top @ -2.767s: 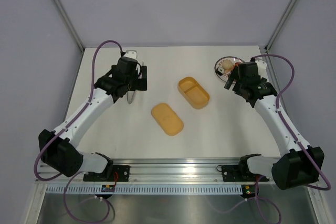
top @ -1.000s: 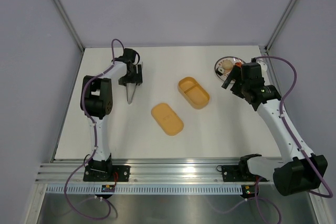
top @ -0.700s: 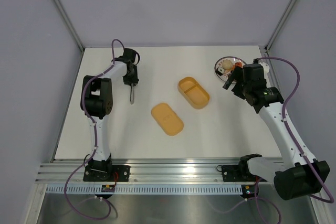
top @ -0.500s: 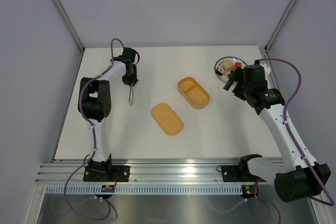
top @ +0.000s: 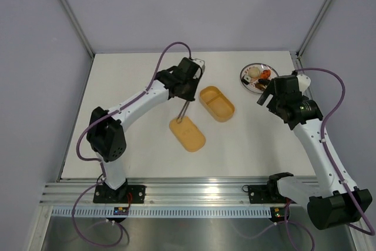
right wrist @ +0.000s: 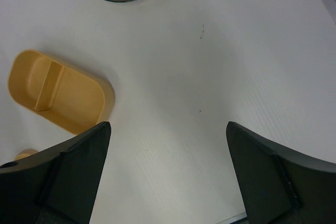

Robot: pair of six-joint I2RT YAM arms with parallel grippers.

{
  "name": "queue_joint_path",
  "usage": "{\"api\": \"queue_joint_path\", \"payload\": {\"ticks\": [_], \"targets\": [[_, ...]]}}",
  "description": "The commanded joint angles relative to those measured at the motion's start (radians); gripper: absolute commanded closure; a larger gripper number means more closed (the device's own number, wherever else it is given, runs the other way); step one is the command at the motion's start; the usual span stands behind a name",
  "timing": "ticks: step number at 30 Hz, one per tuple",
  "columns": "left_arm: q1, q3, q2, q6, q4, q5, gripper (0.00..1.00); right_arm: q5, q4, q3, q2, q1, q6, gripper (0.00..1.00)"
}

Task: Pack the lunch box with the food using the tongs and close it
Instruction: Place the clamp at the center of the board.

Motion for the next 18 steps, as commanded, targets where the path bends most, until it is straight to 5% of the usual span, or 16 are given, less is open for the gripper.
{"api": "queue_joint_path", "payload": {"ticks": [1,9,18], "targets": [[-0.123,0.088,-0.003,-0.051,-0.018,0.037,0.80,0.072,-0.071,0.083,-0.034,-0.028,0.019,0.01],[-0.339,0.302,0.209,-0.128,-0.029,0.074,0.79,0.156,-0.085,0.069,-0.196,-0.105,0.070,0.01],[-0.412,0.569,0.437,-0.152,-0.033,0.105,0.75,0.216,-0.102,0.016,-0.373,-0.108,0.125,0.01]]}}
